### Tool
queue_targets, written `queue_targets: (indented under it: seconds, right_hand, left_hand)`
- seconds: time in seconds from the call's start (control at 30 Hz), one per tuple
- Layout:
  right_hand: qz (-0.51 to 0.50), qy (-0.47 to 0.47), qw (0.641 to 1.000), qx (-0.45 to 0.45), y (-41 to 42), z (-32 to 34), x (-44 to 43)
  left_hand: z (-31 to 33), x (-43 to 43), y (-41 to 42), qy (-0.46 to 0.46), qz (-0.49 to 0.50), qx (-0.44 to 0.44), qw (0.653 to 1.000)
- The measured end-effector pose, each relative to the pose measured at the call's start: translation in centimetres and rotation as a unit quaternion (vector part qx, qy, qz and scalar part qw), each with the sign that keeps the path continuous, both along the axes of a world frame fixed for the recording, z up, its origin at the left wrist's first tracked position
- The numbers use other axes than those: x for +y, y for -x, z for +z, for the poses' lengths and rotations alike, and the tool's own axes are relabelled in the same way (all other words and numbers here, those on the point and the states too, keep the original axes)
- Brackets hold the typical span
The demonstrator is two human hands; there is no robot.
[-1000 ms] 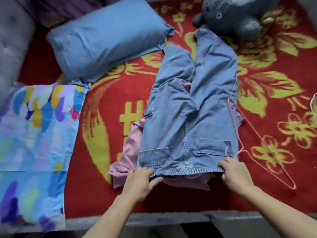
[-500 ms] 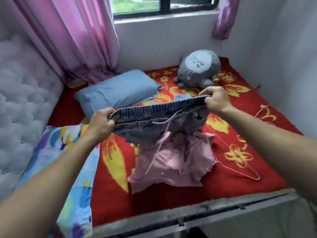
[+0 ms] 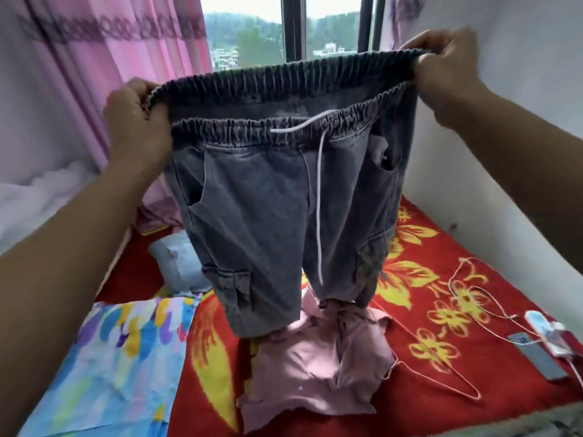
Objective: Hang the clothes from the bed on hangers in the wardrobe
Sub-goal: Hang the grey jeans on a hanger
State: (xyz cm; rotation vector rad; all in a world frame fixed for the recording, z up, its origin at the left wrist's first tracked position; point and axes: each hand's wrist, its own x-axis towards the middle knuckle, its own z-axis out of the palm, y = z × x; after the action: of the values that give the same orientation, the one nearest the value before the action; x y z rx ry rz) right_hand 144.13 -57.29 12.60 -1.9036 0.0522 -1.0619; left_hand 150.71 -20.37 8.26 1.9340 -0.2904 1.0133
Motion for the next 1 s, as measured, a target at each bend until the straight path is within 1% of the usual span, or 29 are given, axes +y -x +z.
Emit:
queue_targets:
  seconds: [0.1,0.17,0.23,0.3,0.33,0.4,0.47,0.53,0.6,0.67,0.7,0.77,0.8,0.87,0.9,0.93,0.97,1.0]
  right_hand:
    - [-0.005,-0.010,0.999,-0.040,-0.1,2.0,-1.1]
    - [-0.016,-0.017,0.999,-0.049,-0.7,1.8,-2.3]
    - [-0.022,-0.026,0.999,-0.031,-2.0,0.1,-3.7]
    - [-0.019,-0.026,0.999,0.014,-3.7,-3.4,-5.3]
    - [-0.012,-0.022,0.999,0.048,-4.7,-5.7,-6.2]
    - [0.004,-0.014,0.989,0.144,-7.1,-11.9,-8.1]
    - [0.019,-0.009,0.966,0.259,-9.2,-19.2,-9.8]
    - [0.042,-0.007,0.927,0.373,-10.6,-26.8,-11.2]
    - [0.077,-0.010,0.875,0.477,-11.0,-33.8,-11.7]
    - [0.097,-0.015,0.825,0.556,-11.4,-40.1,-12.0]
    - [0.096,-0.025,0.806,0.583,-11.7,-43.1,-12.0]
    - [0.109,-0.052,0.774,0.622,-11.9,-48.4,-11.8]
    - [0.125,-0.069,0.759,0.636,-11.9,-50.9,-11.6]
    - [0.171,-0.124,0.735,0.644,-11.3,-54.6,-11.1]
    - [0.180,-0.169,0.731,0.637,-11.0,-56.1,-11.0]
    - [0.164,-0.213,0.735,0.622,-10.8,-57.8,-11.2]
    - [0.122,-0.244,0.751,0.601,-10.4,-59.6,-11.8]
    - [0.060,-0.238,0.772,0.586,-10.0,-61.8,-12.9]
  left_hand:
    - [2.5,-1.5,-0.2,0.020,-0.005,-0.032,0.999]
    - [2.6,-2.7,-0.8,0.009,-0.004,-0.025,1.000]
    - [1.2,-4.3,-1.6,-0.010,-0.009,-0.007,1.000]
    - [-1.9,-5.9,-2.4,-0.043,-0.017,0.037,0.998]
    - [-4.1,-6.5,-3.0,-0.068,-0.025,0.067,0.995]
    - [-9.3,-7.6,-4.4,-0.123,-0.046,0.141,0.981]
    - [-15.9,-8.1,-6.1,-0.183,-0.052,0.235,0.953]
    - [-22.8,-8.8,-7.0,-0.224,-0.062,0.339,0.912]
    - [-29.5,-9.4,-6.9,-0.248,-0.061,0.425,0.868]
    - [-35.6,-9.8,-6.4,-0.260,-0.049,0.497,0.827]
    - [-37.9,-10.1,-6.0,-0.266,-0.043,0.527,0.806]
    - [-42.2,-10.5,-5.4,-0.267,-0.037,0.570,0.776]
    - [-43.9,-10.7,-5.1,-0.263,-0.036,0.585,0.766]
    - [-47.3,-10.9,-4.6,-0.248,-0.027,0.604,0.757]
    - [-48.8,-10.9,-4.5,-0.236,-0.021,0.609,0.757]
    - [-50.2,-10.9,-4.4,-0.221,-0.015,0.614,0.758]
    - [-51.6,-10.9,-4.4,-0.203,-0.012,0.616,0.761]
    - [-53.1,-11.0,-4.5,-0.186,-0.014,0.616,0.766]
